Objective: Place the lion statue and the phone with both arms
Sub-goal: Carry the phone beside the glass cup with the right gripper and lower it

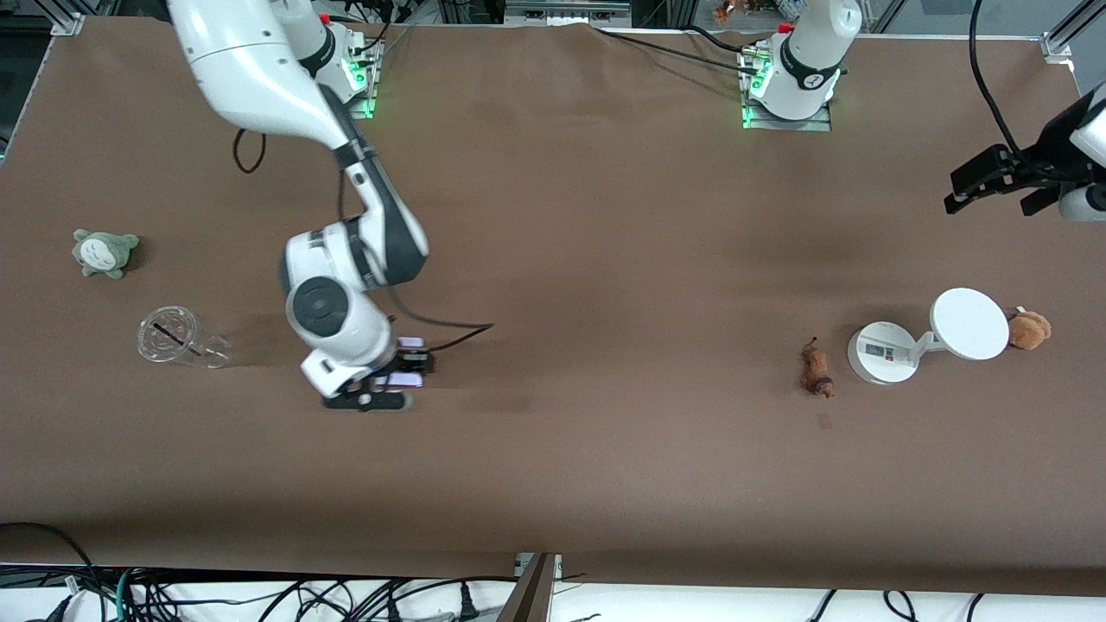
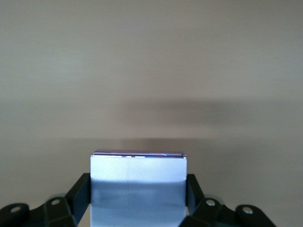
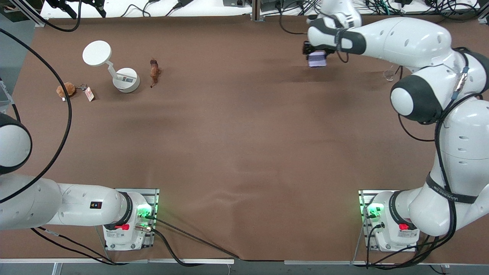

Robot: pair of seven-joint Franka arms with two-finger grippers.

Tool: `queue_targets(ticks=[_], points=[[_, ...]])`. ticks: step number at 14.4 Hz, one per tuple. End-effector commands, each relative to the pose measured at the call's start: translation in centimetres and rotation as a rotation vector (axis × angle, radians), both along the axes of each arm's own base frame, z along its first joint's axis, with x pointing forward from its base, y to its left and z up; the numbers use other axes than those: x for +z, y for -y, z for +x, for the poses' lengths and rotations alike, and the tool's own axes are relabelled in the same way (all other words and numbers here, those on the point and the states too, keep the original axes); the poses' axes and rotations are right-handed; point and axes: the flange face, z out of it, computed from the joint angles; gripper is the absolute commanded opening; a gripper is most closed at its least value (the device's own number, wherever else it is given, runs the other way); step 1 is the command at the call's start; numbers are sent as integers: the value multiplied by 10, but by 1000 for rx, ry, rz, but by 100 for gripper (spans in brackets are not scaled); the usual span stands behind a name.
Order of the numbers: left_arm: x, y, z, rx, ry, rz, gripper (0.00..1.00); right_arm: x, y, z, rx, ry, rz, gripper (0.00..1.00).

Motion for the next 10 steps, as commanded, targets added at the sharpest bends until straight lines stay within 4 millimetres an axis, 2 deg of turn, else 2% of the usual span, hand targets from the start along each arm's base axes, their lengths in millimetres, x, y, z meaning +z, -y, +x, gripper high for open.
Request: queue_targets(ticks=[1,2,5,8,10], points=[[16,4,-9,-2,45,19,100,-7,85,0,17,-84,26,24],[17,4,-9,-1,48,19,100,-16,110,-4,15,-107,26,24],[18,-3,-8,-3,53,90,100,-28,149,-9,-3,-131,29,24],[14,-4,-6,-6,44,93,100,-41,181,-18,-5,-159,35,24],[12,-9,-4,1,43,78,100,-41,196,-22,3,-156,39,24]])
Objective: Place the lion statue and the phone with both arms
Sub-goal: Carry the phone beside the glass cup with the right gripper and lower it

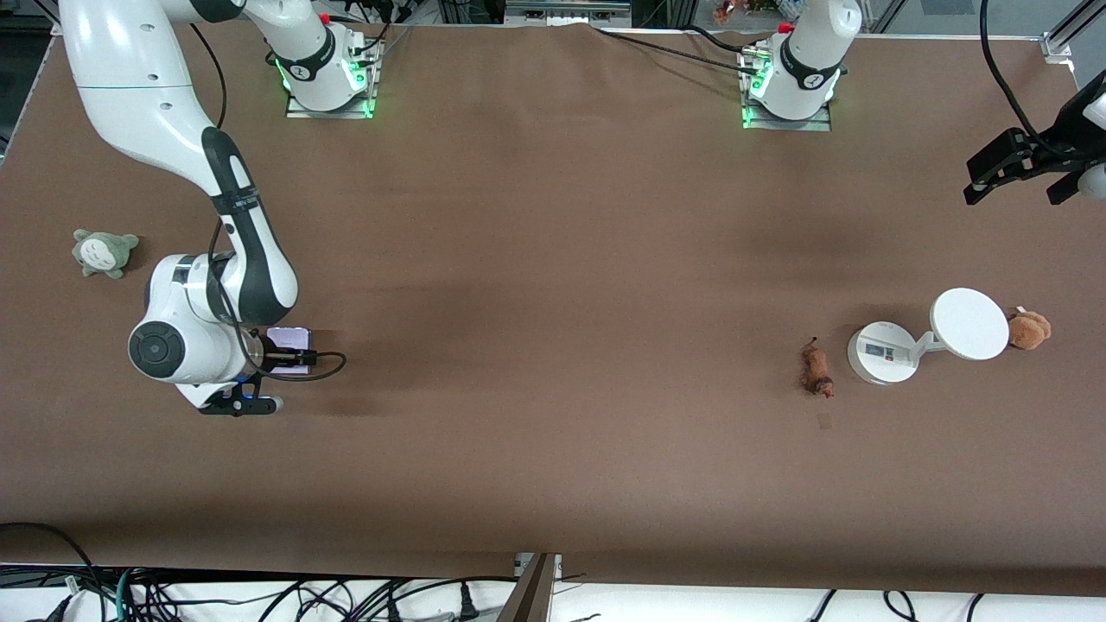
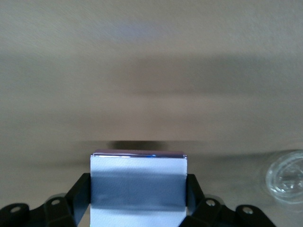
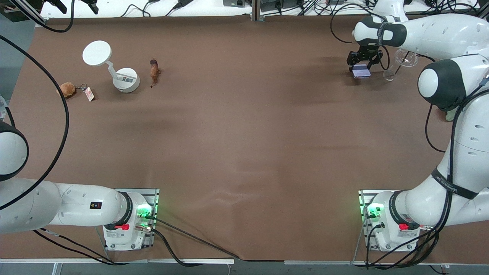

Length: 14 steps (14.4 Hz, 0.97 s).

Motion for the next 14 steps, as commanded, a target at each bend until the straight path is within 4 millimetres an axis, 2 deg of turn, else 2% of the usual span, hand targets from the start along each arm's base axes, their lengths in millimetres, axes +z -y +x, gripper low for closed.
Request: queue_targets(ticks=[1,6,12,13,14], points=[[-2,-2,7,13,5,-4,100,10,18,-13,16,5,33,24],[-4,-2,11,8,0,-8,100,2,39,-12,2,29,24,24],[2,-3,11,16,-6,-8,100,-19,40,-14,7,71,17,25],[3,-5,11,12,-3,-8,100,-19,40,-13,17,71,19,41],[3,-5,11,10,-3,-6,100,-17,40,-12,18,74,19,96]])
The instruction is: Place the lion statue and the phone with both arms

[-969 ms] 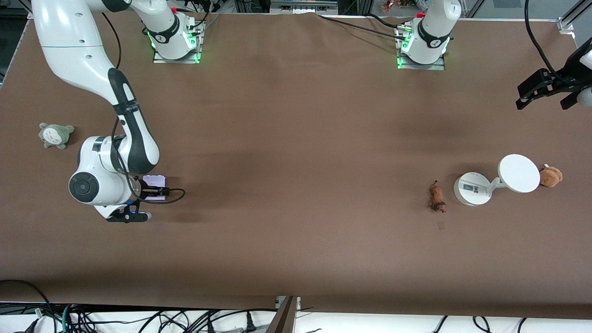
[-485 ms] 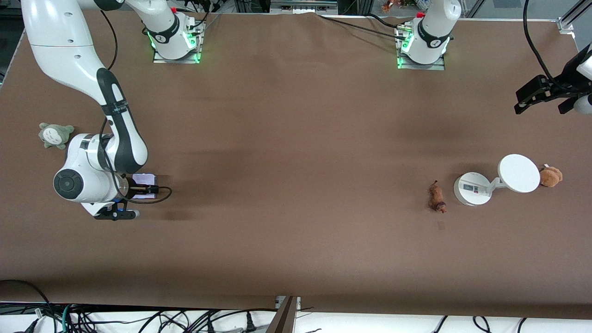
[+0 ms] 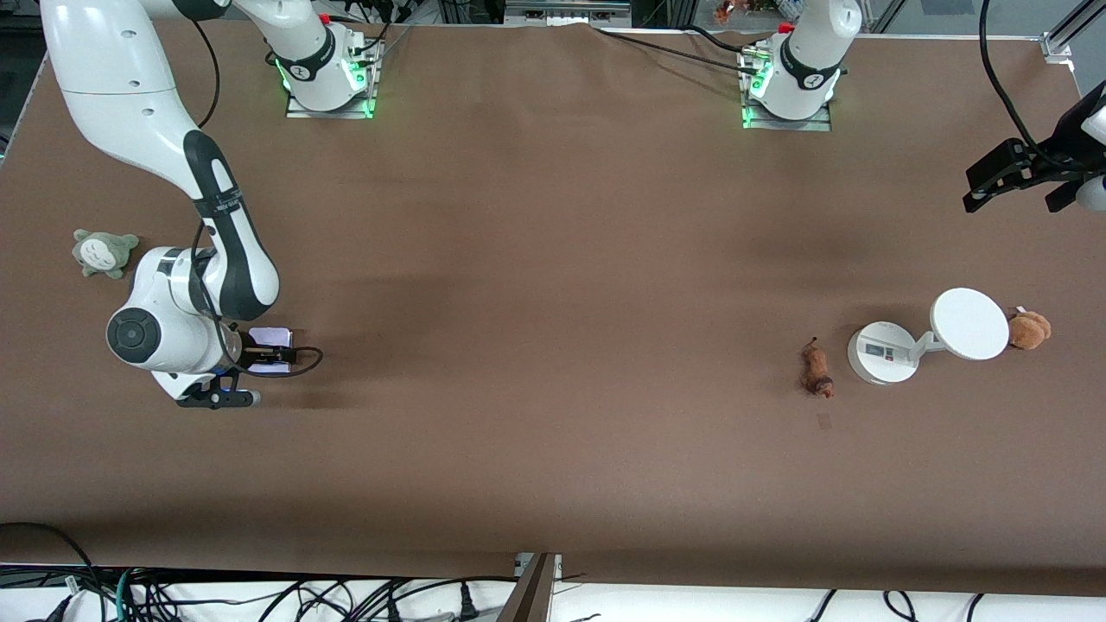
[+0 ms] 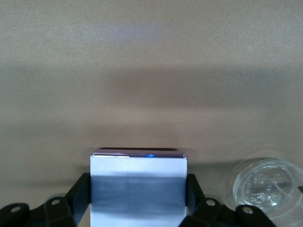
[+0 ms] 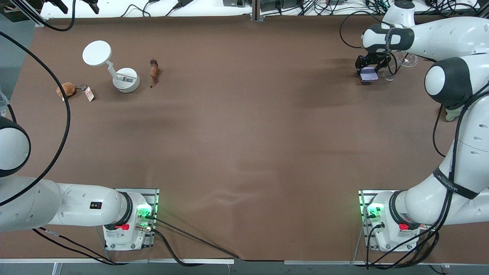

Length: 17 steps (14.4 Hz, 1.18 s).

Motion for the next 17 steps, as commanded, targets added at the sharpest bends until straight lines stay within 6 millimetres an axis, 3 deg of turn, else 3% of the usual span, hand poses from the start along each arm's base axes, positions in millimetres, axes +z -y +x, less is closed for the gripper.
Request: queue_targets(ticks=[1,4,7,9,12,15,17], points=[[6,-4,4,6,-1,-7,100,8,-2,2,19,27,21,100],[6,-4,4,7,-3,-6,100,59,-14,24,47,42,23,100],[5,-8,4,14,-4,-6,100,135,-47,45,89,-30,31,100],[5,-8,4,13,-4,-6,100,183,-49,45,98,-46,37,100],[5,-8,4,13,-4,-6,100,256,-50,34,108,-55,18,100],[5,-8,4,13,-4,-6,100,334,-53,3,114,-43,18,100],[6,-8,4,13,-1,-6,100,368,-63,-22,121,-39,18,100]])
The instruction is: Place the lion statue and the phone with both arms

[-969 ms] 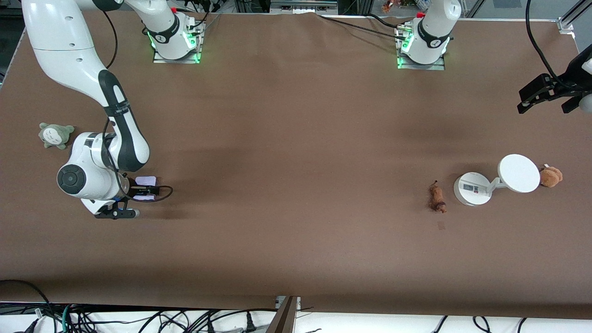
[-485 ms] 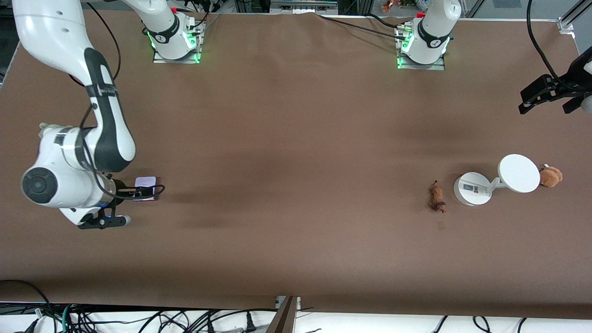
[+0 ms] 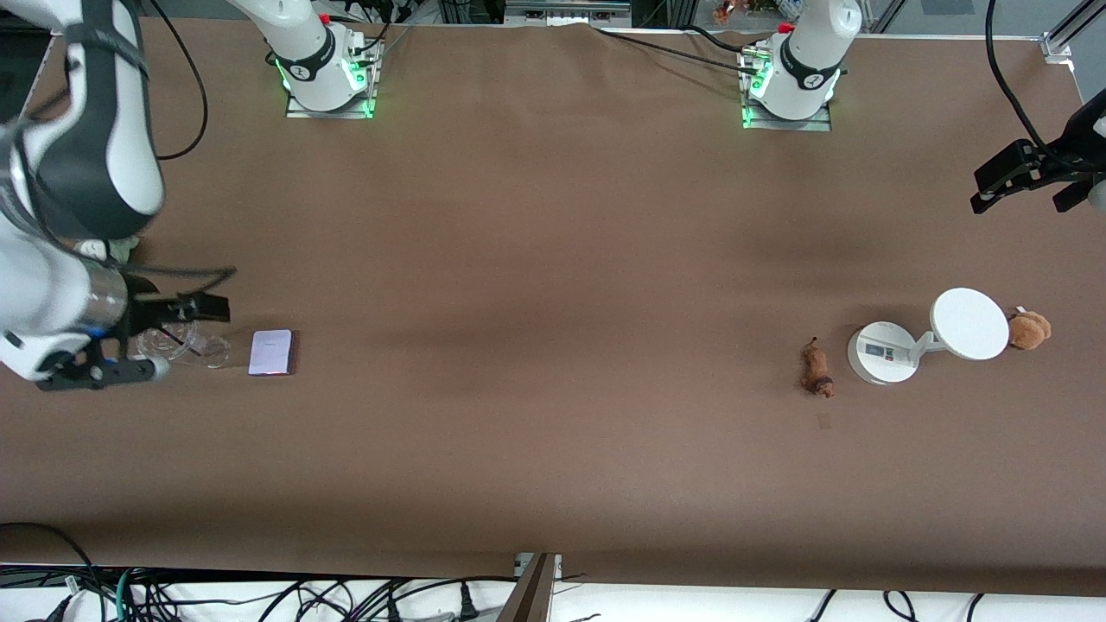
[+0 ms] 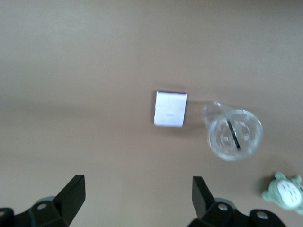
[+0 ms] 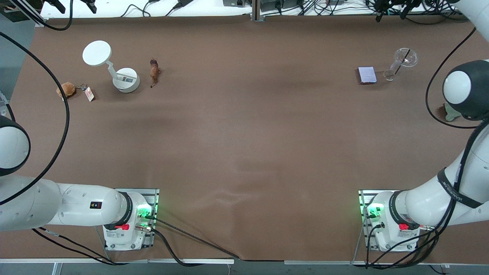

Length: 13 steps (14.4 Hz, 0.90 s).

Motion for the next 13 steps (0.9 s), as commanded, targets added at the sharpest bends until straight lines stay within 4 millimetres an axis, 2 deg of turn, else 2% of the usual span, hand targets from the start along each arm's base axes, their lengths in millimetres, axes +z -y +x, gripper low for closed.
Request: queue_targets(ticks=[1,4,5,7,9,10,13], points=[[6,-1,4,0,-1,-5,100,42,-6,-42,20,0,1,100],[6,-1,4,0,-2,-5,100,65,-4,-81,37,3,10,100],[6,-1,4,0,-2,-5,100,80,-1,-96,34,24,14,100],[6,-1,4,0,-2,-5,100,93,2,-114,34,41,20,100],[7,-1,4,0,0,-5,100,115,7,-127,37,71,13,100],[7,-1,4,0,0,-5,100,120,8,-133,39,64,-8,100],[7,-1,4,0,0,-5,100,120,10,-132,41,29,-23,100]])
